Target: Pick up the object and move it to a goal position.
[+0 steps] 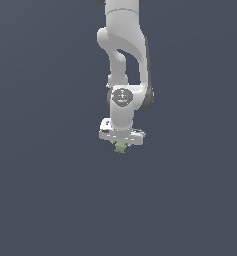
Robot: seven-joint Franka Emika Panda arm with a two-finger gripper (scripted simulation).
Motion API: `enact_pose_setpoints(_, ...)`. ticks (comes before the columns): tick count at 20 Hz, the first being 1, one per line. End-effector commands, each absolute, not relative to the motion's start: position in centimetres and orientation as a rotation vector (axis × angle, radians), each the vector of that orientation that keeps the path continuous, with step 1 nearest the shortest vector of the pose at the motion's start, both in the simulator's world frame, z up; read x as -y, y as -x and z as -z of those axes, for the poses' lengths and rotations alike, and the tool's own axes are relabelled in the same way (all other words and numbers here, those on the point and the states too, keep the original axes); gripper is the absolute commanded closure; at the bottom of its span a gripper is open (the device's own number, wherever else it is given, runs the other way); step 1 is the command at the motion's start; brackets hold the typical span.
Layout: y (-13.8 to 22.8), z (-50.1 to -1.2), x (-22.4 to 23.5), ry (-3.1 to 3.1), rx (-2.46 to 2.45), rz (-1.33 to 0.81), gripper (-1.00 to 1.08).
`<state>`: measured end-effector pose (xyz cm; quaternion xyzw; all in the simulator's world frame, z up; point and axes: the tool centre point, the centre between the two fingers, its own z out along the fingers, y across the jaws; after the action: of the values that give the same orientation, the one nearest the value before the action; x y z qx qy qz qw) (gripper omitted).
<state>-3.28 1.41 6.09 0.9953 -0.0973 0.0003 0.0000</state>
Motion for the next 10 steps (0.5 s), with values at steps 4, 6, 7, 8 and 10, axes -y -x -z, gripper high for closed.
enact_pose_setpoints(4, 3.4, -8.9, -2.0, -3.127, 0.305, -0.003, 1.08)
enact_pose_setpoints(6, 3.5, -10.4, -2.2, -3.127, 0.305, -0.003, 1.08)
enact_pose_setpoints(7, 3.6, -11.2, -2.4, -3.127, 0.305, -0.003, 1.08)
enact_pose_setpoints(8, 3.6, -12.1, -2.6, -3.127, 0.305, -0.003, 1.08)
enact_pose_setpoints(10, 3.7, -14.0, -2.9, -3.127, 0.305, -0.003, 1.08)
